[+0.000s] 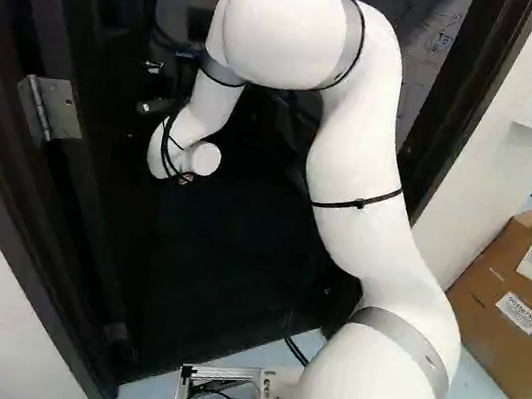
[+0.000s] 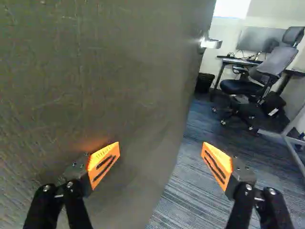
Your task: Open the door and move inside
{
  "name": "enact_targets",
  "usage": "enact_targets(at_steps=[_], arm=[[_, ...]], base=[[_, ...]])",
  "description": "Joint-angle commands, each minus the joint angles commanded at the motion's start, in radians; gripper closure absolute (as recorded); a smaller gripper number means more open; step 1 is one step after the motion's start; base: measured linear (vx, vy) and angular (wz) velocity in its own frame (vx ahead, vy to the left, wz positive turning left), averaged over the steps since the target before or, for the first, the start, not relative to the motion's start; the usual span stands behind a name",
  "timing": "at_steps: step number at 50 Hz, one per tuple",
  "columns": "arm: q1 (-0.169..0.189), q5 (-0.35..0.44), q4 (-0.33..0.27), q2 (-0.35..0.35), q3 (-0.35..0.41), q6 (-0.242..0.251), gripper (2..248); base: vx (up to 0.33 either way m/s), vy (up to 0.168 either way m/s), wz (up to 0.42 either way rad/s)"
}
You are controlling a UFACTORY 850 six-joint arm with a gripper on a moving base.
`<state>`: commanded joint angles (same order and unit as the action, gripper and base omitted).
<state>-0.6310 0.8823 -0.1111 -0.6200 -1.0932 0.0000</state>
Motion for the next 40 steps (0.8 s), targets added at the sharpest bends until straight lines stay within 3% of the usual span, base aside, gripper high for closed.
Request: enact_targets(at_steps=[40], arm=[[-0.052,0.000,-0.011,-0.080,-0.110,0.000,3]], base=[[0.000,0.000,0.000]])
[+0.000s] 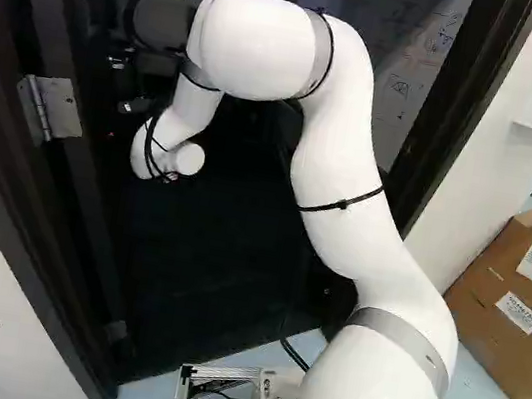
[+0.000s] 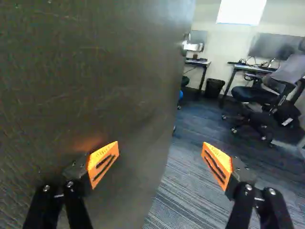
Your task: Open the door and move inside
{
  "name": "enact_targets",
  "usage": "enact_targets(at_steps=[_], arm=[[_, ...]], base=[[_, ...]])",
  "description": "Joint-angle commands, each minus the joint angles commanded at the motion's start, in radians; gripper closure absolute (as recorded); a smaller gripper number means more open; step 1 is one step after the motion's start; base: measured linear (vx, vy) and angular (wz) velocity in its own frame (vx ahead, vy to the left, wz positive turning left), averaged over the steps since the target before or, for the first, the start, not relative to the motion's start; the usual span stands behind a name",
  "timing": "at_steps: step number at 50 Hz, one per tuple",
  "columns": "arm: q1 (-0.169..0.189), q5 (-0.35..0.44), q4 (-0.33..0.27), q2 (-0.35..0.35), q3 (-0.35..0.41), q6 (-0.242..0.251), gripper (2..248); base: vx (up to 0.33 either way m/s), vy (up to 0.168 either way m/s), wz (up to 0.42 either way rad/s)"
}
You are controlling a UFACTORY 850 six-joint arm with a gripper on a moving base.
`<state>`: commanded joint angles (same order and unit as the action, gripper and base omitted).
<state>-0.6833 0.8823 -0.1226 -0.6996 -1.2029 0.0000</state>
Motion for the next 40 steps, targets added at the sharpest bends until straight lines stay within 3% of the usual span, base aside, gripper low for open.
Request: enact_targets(at_steps=[40], arm=[[-0.034,0.000,-0.050,-0.060,-0.085,0.000,3]], base=[[0.000,0.000,0.000]])
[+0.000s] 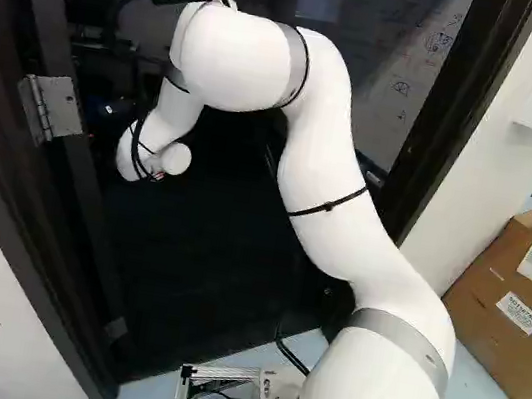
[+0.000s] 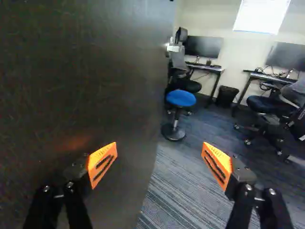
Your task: Open the door and move inside
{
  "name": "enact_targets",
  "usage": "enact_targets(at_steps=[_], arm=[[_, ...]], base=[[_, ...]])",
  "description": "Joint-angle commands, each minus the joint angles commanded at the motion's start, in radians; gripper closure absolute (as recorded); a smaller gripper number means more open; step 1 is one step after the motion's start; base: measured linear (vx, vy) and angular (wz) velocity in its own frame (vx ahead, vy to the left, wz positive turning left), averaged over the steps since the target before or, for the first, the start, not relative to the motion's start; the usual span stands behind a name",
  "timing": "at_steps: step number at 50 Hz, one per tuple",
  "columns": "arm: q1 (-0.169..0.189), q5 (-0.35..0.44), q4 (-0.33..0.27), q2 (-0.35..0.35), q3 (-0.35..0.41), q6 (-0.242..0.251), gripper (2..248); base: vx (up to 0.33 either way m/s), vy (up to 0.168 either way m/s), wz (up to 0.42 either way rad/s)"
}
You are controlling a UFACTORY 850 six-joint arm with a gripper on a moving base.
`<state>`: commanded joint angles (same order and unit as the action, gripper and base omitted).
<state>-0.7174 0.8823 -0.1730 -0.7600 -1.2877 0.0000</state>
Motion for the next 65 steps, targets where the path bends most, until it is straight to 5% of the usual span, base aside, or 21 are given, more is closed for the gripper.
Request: enact_targets(at_steps=[65], arm=[[0.112,0.000,0.128,0.139,0.193,0.000,3]], base=[[0.000,0.000,0.000]])
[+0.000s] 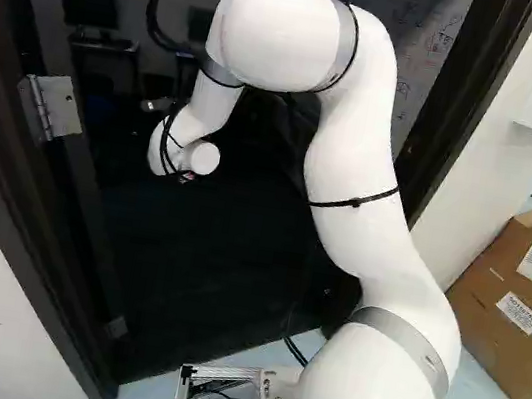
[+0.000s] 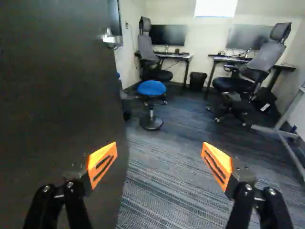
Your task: Open the door and move inside
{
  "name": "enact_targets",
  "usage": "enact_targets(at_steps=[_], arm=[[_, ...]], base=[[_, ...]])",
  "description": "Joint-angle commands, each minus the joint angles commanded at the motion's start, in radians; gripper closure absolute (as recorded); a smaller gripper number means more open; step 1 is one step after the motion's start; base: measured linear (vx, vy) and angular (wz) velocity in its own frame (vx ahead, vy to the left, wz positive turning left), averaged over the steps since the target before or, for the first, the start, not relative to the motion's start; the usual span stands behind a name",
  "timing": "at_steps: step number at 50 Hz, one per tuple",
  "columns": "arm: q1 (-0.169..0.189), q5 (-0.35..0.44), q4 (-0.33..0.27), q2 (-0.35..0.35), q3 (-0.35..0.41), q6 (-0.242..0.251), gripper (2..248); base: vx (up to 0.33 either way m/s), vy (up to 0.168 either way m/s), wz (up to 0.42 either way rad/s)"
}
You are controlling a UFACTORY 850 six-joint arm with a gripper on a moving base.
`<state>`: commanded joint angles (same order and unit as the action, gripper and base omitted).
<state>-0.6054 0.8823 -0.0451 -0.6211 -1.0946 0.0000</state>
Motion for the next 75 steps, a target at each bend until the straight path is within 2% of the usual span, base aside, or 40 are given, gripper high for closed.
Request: enact_targets(at_steps=[26,75], arm=[[0.054,0.000,0.024,0.068,0.092,0.000,3],[0.144,0.000,0.029,0.255,0.333,0.000,3]], base=[[0.000,0.000,0.000],[0.000,0.000,0.000]])
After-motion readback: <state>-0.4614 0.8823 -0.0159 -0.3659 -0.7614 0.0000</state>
